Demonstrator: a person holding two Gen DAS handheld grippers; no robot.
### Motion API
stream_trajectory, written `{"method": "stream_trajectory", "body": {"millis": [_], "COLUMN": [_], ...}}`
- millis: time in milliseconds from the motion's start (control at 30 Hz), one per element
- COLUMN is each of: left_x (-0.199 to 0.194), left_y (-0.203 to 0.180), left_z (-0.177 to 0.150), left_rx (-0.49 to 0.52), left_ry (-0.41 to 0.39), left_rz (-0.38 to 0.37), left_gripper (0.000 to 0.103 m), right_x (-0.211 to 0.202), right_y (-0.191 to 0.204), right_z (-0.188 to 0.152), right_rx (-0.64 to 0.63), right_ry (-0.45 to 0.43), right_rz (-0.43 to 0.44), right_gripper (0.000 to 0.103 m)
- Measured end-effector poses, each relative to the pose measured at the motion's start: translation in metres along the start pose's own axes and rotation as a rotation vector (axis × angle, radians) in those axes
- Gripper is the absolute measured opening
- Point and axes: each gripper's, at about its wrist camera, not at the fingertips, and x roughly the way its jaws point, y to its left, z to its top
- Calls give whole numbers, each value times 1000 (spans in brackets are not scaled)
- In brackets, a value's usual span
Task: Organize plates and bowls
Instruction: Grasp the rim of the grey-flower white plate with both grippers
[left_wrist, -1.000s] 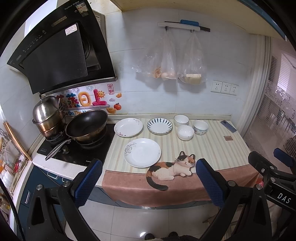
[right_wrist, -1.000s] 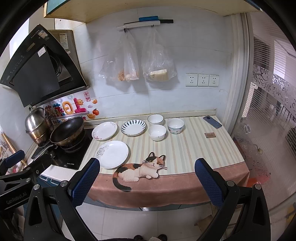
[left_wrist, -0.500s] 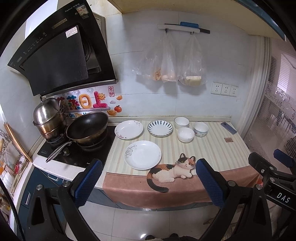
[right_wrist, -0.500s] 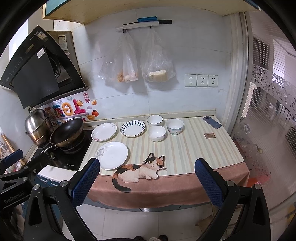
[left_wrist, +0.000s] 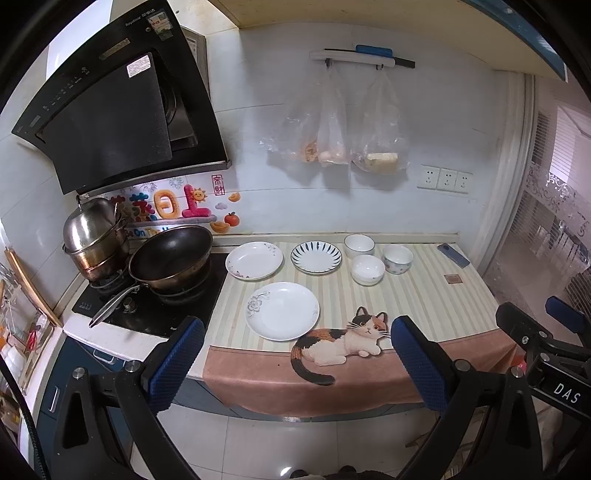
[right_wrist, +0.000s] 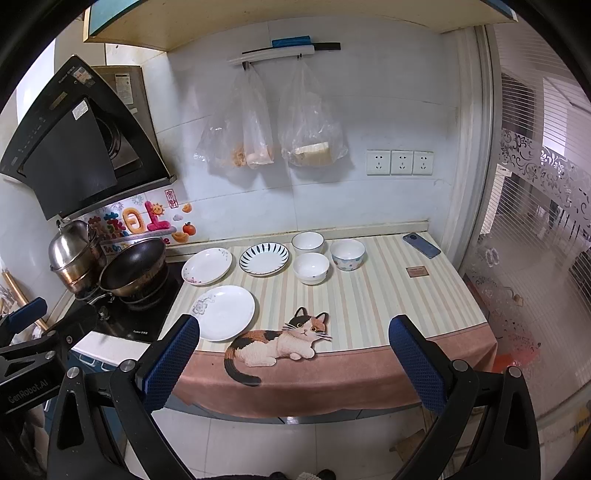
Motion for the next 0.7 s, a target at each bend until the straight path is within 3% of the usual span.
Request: {"method": "stream_trajectory", "body": {"millis": [233, 367, 500, 700], "left_x": [8, 27, 67, 168], "left_y": [4, 20, 42, 80], "left_z": [1, -2, -7, -16], "left_rx": [-6, -17, -27, -55], "left_ry": [-3, -32, -37, 122], "left_rz": [-5, 30, 98, 148], "left_gripper": [103, 103, 103, 103], "right_x": [2, 18, 68, 180], "right_y": [-1, 4, 18, 43], "right_z": [1, 0, -7, -20], "right_rx": [29, 49, 36, 33], "right_ry": [7, -16, 66, 236], "right_rz": [4, 32, 49, 124], "right_gripper": [103, 103, 103, 103]}}
